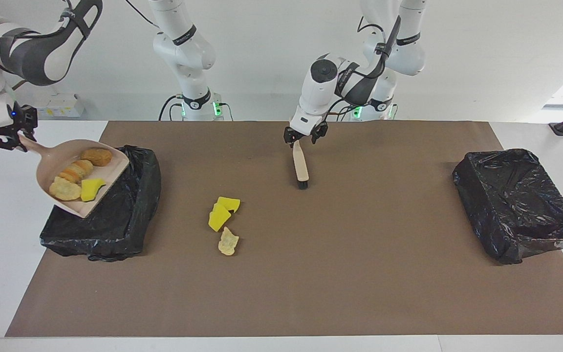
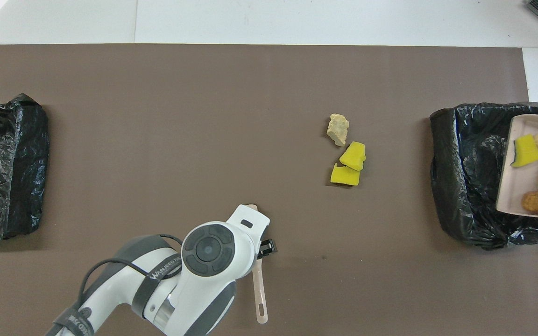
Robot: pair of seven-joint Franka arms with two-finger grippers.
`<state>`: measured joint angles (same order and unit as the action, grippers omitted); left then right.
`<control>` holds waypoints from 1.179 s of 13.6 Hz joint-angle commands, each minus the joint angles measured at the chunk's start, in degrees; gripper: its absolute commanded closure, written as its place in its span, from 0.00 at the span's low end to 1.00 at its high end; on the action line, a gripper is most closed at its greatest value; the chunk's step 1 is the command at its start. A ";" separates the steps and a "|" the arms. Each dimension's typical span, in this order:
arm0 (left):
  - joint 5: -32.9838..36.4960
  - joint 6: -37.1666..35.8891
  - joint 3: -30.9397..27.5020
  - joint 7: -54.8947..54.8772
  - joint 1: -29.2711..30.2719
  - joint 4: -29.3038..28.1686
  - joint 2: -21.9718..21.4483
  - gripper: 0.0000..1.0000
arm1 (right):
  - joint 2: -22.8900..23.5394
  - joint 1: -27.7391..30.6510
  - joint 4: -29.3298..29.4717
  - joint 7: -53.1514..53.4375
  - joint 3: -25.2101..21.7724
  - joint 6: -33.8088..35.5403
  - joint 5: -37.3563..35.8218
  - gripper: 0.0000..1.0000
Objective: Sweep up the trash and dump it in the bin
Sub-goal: 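Tip the dustpan into the bin while the left gripper sets down the brush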
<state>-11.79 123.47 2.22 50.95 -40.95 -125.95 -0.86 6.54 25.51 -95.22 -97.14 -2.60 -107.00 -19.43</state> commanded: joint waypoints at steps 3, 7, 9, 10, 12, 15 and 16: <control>-0.51 -11.03 0.42 -9.43 10.25 10.62 1.64 0.00 | -0.12 -0.46 -2.85 -1.30 1.11 -5.74 -13.15 1.00; -0.25 -15.09 0.42 -19.81 18.17 13.80 1.21 0.00 | 0.32 -1.78 -5.06 -1.21 1.19 -9.80 -19.22 1.00; 0.36 -17.02 0.42 -26.30 22.04 14.50 0.95 0.00 | 0.40 -2.66 -4.98 -1.29 1.20 -9.54 -20.90 1.00; 0.89 -17.55 0.42 -29.82 23.80 14.68 0.86 0.00 | 0.40 -2.75 -4.89 -1.56 1.20 -9.54 -21.69 1.00; 2.21 -17.82 0.42 -35.62 27.75 14.68 0.16 0.00 | 0.32 -4.14 -4.54 -0.43 1.20 -8.41 -24.32 1.00; 2.39 -20.45 0.33 -45.55 34.17 15.38 -0.63 0.00 | -1.61 -5.12 -4.19 0.46 1.55 -6.73 -28.64 1.00; 2.56 -21.33 0.15 -47.59 35.84 15.56 -1.33 0.00 | -3.01 -5.12 -4.19 -0.06 1.63 -6.47 -28.64 1.00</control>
<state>-10.31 105.05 1.88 7.24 -8.18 -111.47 -1.01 6.47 20.35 -98.97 -97.18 -1.35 -114.76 -46.24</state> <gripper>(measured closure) 0.000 0.683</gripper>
